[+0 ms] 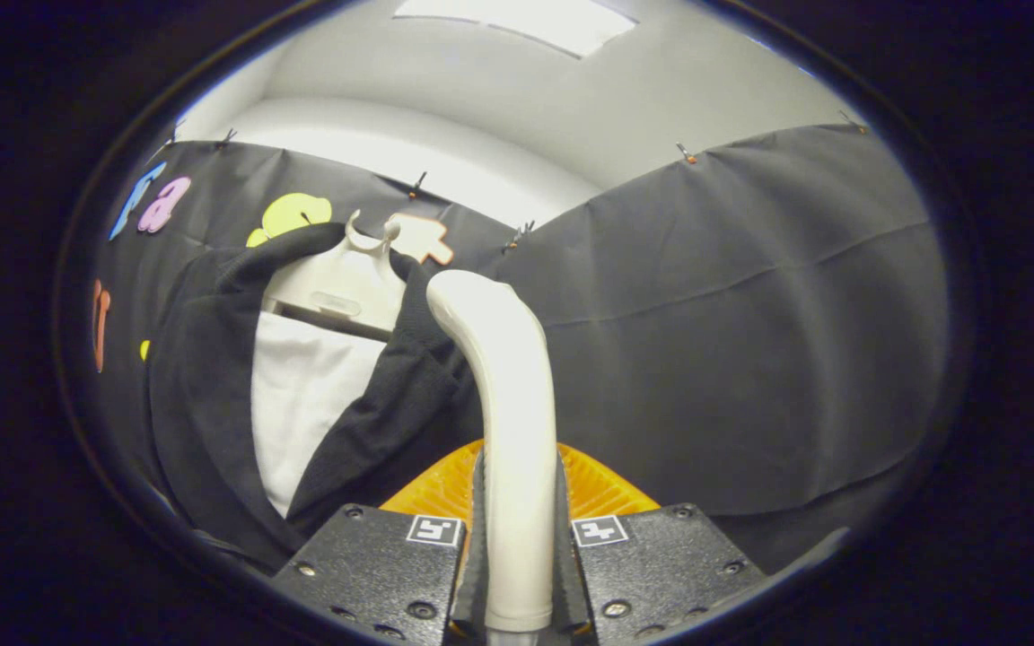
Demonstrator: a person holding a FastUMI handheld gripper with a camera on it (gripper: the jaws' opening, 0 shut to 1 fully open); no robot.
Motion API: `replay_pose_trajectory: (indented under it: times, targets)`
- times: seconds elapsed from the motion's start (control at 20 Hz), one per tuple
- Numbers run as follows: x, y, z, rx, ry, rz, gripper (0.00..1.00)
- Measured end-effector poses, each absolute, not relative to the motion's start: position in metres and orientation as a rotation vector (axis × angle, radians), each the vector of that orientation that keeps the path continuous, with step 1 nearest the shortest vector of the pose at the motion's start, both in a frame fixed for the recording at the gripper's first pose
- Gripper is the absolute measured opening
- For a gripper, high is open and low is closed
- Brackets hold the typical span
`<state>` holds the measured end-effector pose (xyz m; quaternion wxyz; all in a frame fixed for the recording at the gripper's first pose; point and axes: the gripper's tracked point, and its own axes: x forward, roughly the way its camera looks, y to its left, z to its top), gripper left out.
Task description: Iron the clothes twice with a garment steamer, once on the left side and once on the right side.
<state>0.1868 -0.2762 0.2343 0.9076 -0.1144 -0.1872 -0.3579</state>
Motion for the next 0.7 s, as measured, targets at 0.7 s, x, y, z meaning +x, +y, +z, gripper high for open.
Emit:
replay_pose_trajectory:
  times: [0.7]
  targets:
    - [0.202,-0.261,0.163,-0.331,-0.233,-0.757,0.32]
